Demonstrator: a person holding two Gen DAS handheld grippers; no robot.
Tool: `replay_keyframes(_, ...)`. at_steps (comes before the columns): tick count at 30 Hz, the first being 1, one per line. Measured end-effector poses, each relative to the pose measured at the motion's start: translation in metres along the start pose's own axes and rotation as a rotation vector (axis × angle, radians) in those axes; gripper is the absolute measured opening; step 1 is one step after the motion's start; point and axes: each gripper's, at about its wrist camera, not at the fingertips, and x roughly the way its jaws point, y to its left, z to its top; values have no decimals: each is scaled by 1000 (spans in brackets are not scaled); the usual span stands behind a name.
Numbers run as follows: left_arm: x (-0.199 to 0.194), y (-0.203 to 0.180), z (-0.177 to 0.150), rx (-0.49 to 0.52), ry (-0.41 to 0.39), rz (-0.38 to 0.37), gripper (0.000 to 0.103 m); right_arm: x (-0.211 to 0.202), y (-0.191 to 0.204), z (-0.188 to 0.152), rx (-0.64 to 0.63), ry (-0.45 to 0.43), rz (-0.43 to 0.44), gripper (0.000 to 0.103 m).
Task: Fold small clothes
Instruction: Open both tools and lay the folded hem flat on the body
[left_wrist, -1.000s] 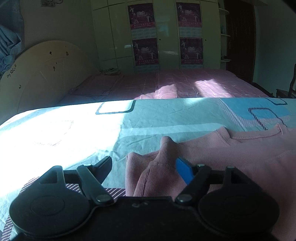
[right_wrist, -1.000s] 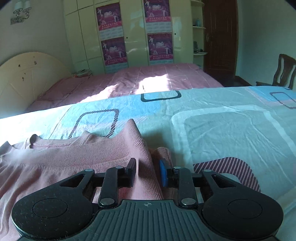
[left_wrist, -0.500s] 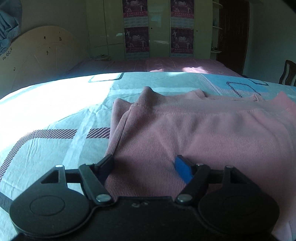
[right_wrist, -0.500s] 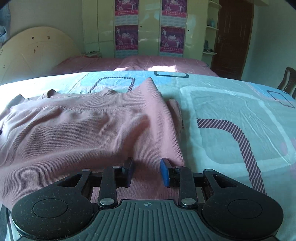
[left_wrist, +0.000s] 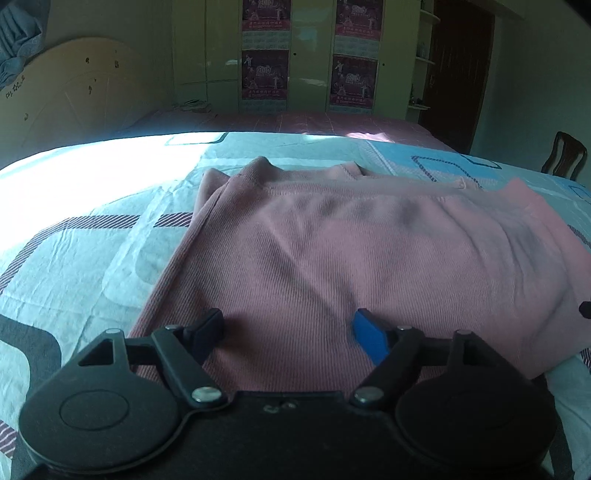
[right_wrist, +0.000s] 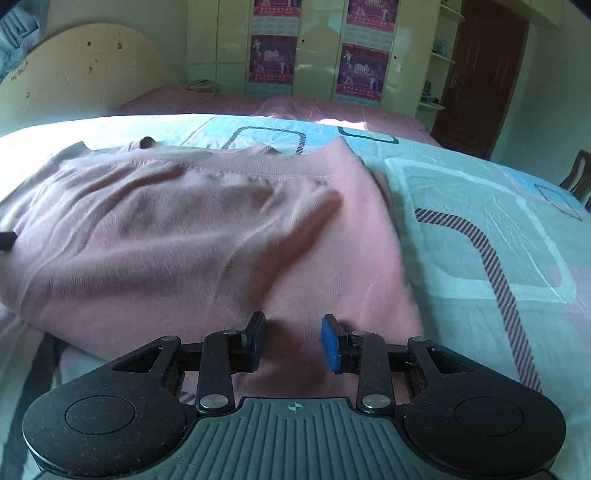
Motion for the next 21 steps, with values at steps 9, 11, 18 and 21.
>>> replay_keyframes(9,-19,-4,1,7,30,3,76,-18,-8,4,79,46,24,41)
replay_keyframes(11,-22,-9,9,-22,16,-21,76,-27,1,14,102,-4,68,41)
replay_keyframes(18,3,-38,41,-26,1,-32,79,-10,60,66,80,-100,174,41)
replay_keyframes(21,25,-37,34,-51,78,-3,80,7,82,70,17,-83,179,41)
